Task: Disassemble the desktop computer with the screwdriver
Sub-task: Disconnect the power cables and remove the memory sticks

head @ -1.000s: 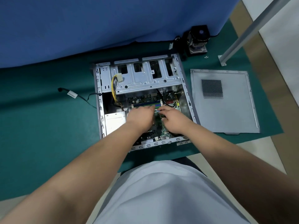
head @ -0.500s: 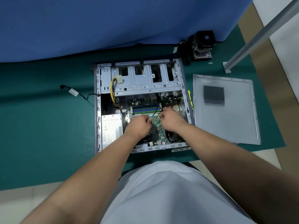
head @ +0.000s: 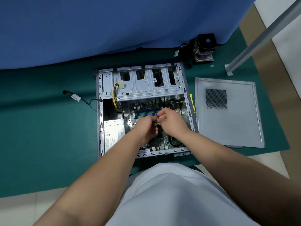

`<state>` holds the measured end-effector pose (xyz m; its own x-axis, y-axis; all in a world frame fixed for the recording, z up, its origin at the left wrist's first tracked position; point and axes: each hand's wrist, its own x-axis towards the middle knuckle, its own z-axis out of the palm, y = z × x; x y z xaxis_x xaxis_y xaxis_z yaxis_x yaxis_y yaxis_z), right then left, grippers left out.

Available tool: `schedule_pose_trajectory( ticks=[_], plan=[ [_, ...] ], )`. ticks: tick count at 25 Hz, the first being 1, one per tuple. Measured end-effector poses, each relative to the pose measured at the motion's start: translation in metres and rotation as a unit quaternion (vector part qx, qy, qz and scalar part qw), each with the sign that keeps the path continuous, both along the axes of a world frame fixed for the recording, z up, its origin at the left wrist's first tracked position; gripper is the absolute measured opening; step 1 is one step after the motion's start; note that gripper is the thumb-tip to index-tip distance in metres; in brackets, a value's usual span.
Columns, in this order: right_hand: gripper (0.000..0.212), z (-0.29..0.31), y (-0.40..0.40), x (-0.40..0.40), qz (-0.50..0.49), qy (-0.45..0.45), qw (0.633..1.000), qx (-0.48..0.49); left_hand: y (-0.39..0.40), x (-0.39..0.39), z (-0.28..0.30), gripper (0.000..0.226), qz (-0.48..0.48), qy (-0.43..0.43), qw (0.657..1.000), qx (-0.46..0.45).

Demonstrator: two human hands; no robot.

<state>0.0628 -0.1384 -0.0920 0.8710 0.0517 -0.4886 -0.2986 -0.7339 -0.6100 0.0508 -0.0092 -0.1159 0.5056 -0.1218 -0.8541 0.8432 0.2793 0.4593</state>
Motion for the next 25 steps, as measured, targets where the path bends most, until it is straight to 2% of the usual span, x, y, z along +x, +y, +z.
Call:
schedule_pose_trajectory(
  ticks=[3, 8, 10, 13, 17, 21, 25],
  plan=[
    [0.027, -0.002, 0.005, -0.006, -0.011, 0.018, 1.0, 0.023, -0.002, 0.006, -0.002, 0.032, 0.004, 0.011, 0.999, -0.037],
    [0.024, -0.002, -0.005, 0.001, 0.004, -0.029, 1.0, 0.005, 0.001, 0.009, -0.01, 0.028, -0.004, 0.01, 0.999, 0.05],
    [0.03, -0.001, -0.008, 0.007, 0.067, -0.043, 0.997, -0.02, 0.004, 0.01, -0.01, 0.026, -0.032, -0.001, 0.998, 0.056],
    [0.028, 0.0, -0.009, 0.02, 0.181, 0.001, 0.981, -0.063, 0.01, 0.015, -0.006, 0.023, -0.082, -0.027, 0.993, 0.076],
    [0.019, 0.011, -0.014, 0.035, 0.225, -0.031, 0.964, -0.139, 0.012, 0.02, 0.0, 0.02, -0.066, -0.027, 0.992, 0.102],
    [0.022, 0.015, -0.017, 0.034, 0.231, -0.063, 0.952, -0.188, 0.01, 0.019, 0.002, 0.017, -0.013, -0.021, 0.999, 0.034],
    [0.024, 0.014, -0.019, 0.03, 0.206, -0.065, 0.966, -0.142, 0.009, 0.012, 0.002, 0.008, 0.032, -0.005, 0.999, -0.004]
  ],
)
